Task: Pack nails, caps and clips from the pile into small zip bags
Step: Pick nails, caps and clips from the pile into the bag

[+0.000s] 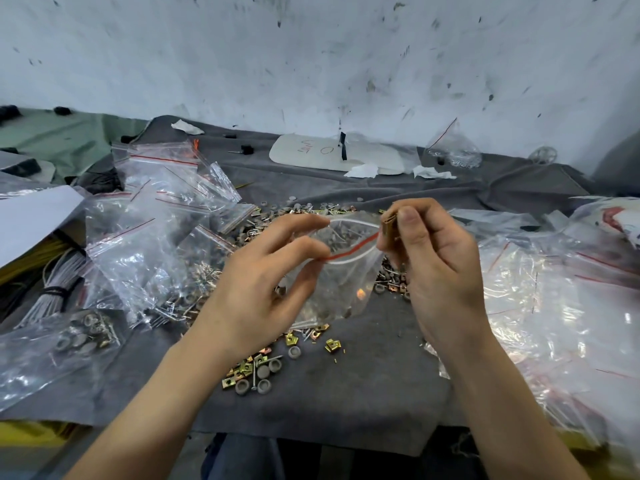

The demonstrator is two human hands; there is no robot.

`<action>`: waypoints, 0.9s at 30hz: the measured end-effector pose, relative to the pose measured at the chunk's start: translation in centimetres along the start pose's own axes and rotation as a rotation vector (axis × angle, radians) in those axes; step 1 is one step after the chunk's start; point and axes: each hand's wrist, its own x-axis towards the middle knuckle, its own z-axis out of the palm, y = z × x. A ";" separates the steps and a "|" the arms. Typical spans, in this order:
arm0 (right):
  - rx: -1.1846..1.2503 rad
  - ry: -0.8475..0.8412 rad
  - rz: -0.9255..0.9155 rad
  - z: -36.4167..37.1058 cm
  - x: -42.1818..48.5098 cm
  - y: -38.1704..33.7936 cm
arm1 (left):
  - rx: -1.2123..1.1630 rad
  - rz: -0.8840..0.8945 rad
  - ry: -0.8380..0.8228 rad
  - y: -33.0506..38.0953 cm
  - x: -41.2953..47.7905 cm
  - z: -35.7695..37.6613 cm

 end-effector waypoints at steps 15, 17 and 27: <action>-0.082 -0.038 -0.014 -0.8 -1.6 0.0 | -0.049 -0.156 0.086 2.9 0.9 0.8; -0.076 -0.030 -0.028 -0.6 -1.6 0.1 | -0.060 -0.162 0.110 3.1 1.1 0.8; -0.233 0.023 -0.139 0.3 -2.2 0.6 | -0.088 -0.161 0.160 2.8 1.2 1.2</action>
